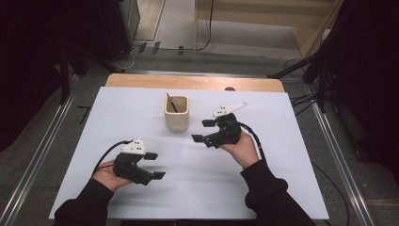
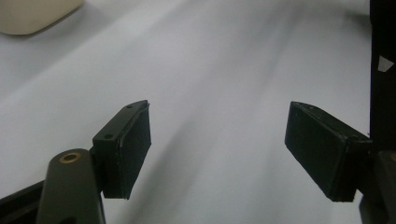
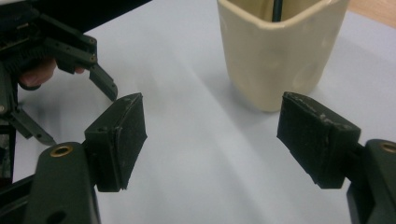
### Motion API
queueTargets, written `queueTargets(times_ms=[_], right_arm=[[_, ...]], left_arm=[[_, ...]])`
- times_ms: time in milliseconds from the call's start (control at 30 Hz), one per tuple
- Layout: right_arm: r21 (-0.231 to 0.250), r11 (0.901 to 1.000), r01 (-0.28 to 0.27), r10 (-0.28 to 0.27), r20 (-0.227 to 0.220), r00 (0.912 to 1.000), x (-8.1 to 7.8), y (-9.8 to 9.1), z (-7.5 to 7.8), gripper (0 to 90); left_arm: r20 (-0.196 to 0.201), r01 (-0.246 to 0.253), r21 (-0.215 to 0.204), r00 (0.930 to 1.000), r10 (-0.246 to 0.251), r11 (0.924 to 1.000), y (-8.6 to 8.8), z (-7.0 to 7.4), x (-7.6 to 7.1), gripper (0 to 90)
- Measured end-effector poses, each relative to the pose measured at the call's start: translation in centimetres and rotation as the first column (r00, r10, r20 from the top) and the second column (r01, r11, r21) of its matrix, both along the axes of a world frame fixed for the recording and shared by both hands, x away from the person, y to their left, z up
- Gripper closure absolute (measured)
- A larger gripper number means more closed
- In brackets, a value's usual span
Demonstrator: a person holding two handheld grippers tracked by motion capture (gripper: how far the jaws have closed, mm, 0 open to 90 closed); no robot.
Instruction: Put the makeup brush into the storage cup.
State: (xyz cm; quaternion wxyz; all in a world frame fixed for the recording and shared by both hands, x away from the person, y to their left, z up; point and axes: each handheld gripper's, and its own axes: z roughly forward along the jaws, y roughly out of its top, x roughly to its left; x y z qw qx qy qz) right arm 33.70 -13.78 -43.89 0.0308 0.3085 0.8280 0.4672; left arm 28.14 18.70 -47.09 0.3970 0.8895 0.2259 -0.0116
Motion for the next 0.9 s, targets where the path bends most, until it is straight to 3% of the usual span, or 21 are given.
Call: queueTargets(times_ms=[333, 633, 900], right_arm=[[-0.004, 0.9999, -0.017, 0.017, -0.024, 0.9996, -1.6, -0.4, -1.2, 24.6], [-0.034, 0.9993, -0.016, 0.017, 0.020, 0.9997, -3.2, -1.1, -1.7, 24.5], [-0.050, 0.9986, -0.017, 0.018, 0.024, 0.9995, -4.4, -2.5, -2.3, 24.2]], left_arm=[[0.007, -0.009, -0.010, 0.9999, 0.009, 0.9999, 0.4, 0.2, 0.1, 23.3], [0.010, -0.016, -0.011, 0.9998, 0.016, 0.9998, 0.6, 0.2, 0.1, 23.2], [0.011, -0.018, -0.010, 0.9998, 0.018, 0.9998, 0.6, 0.2, 0.1, 23.2]])
